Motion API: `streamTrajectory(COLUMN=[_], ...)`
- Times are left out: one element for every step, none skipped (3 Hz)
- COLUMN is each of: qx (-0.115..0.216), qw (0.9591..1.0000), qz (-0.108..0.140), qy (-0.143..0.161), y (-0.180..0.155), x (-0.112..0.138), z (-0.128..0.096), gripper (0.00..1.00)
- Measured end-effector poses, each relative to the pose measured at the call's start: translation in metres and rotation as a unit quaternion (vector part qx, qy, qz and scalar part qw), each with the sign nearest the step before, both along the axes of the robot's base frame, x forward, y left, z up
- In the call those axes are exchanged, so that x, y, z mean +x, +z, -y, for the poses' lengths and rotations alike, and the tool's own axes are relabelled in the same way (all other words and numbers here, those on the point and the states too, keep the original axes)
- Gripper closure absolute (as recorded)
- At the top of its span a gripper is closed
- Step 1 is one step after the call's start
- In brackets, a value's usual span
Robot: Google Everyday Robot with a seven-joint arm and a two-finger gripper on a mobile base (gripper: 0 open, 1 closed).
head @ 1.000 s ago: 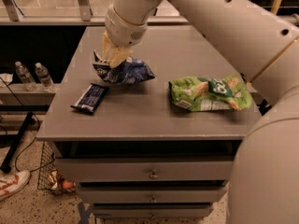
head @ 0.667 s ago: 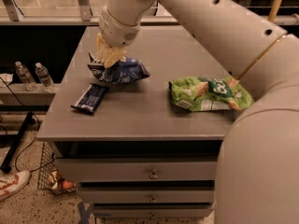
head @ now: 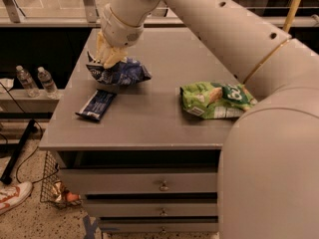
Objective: Move blue chip bag near rxbar blueberry
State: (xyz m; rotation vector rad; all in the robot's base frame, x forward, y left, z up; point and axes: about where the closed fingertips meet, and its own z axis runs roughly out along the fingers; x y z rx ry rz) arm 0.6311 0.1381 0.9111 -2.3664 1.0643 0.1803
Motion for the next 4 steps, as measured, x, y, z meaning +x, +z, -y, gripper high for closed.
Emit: streamTrajectory(qx=[0.022, 0.021, 0.021, 0.020], qw=[0.9996, 0.9996, 0.9996, 0.9996], qz=[-0.016, -0.017, -0.019, -0.020], qy=[0.005, 0.006, 0.007, 0.009], y=[-0.0079, -0.0095, -0.0113, -0.0132], x=[-0.0009, -0.0012, -0.0015, -0.0018], z=[-0.0146, -0.0160, -0.0177, -0.0195], gripper=[1.00, 0.82, 0.59, 0.35])
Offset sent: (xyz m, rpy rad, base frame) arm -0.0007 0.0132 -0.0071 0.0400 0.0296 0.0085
